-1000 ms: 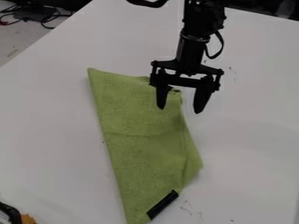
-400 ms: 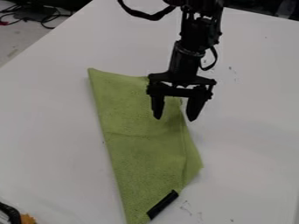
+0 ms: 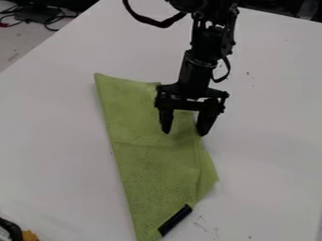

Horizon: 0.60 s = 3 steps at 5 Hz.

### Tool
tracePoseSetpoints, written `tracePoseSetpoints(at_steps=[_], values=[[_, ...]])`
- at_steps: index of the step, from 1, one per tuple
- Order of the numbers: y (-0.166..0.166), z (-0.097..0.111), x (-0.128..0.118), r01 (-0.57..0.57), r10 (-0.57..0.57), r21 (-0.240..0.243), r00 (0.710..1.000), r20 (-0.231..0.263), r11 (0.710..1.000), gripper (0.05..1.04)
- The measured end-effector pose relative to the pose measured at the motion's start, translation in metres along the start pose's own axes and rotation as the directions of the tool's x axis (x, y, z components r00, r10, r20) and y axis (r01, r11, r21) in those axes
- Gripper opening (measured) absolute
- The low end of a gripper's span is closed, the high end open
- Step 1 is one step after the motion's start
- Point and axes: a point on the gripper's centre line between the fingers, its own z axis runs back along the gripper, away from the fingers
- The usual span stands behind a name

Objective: Move the cloth to the left side of the table

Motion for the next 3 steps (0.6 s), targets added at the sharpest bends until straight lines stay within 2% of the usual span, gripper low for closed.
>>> tracePoseSetpoints(at_steps=[2,3], values=[[0.0075,-0.0041,0.0024,-0.009,0.009,-0.01,1.0,-0.006,1.0,1.001],[0.0083,0.0048,0.0037,-0.005,0.006,-0.032,1.0,0.015,0.999,1.001]])
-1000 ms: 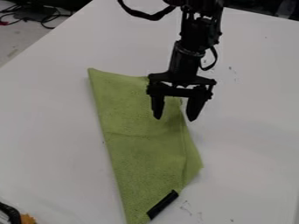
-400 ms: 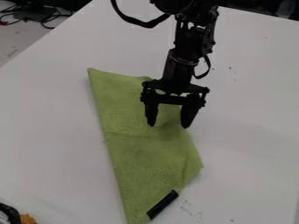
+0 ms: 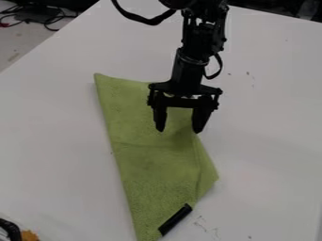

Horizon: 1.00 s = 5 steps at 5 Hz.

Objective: Move the cloth to the left side of the table

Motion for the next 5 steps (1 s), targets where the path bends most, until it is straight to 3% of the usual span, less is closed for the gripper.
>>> tracePoseSetpoints(at_steps=[2,3,4,5], values=[[0.0051,-0.0037,0.0011,-0.002,0.002,-0.009,1.0,-0.004,1.0,1.001],[0.0048,-0.0042,0.0051,-0.001,0.0,-0.048,1.0,-0.012,0.999,1.001],[0.0056,-0.0037,0.0077,0.011,-0.012,-0.057,1.0,-0.01,0.998,0.952],[0.0067,-0.0044,0.0095,0.002,-0.002,-0.049,1.0,0.005,0.999,0.669]])
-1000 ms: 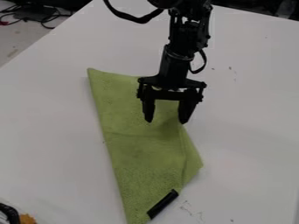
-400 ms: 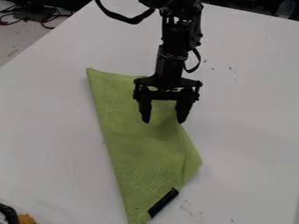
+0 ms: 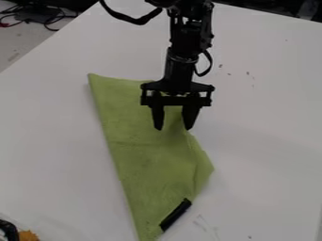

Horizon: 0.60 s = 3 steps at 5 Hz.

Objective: Move the cloth to the left side of the table

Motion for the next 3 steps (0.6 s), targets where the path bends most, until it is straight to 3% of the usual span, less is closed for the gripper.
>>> tracePoseSetpoints(at_steps=[1,2,3], values=[[-0.0023,-0.0056,-0.0035,0.008,-0.008,-0.014,1.0,0.011,1.0,0.367],[-0.005,0.0041,-0.0073,0.031,-0.025,-0.094,0.998,0.06,0.995,0.156],[-0.0082,0.0027,-0.0089,0.065,-0.055,-0.133,0.996,0.071,0.989,0.068]])
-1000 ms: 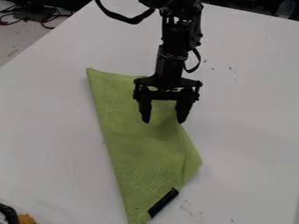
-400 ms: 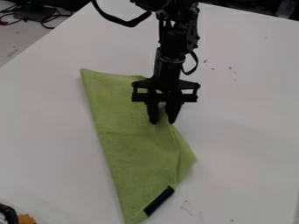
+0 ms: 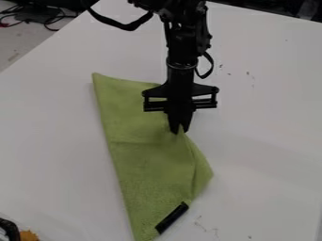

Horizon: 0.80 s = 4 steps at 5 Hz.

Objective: Move the cloth to the left side of the table

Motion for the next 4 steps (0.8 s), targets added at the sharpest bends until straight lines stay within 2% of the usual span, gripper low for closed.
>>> tracePoseSetpoints(at_steps=[3,4], values=[[-0.022,0.029,0.0,0.105,-0.106,-0.05,0.994,-0.022,0.993,0.062],[-0.02,0.061,-0.003,0.126,-0.124,-0.089,0.992,0.028,0.988,0.062]])
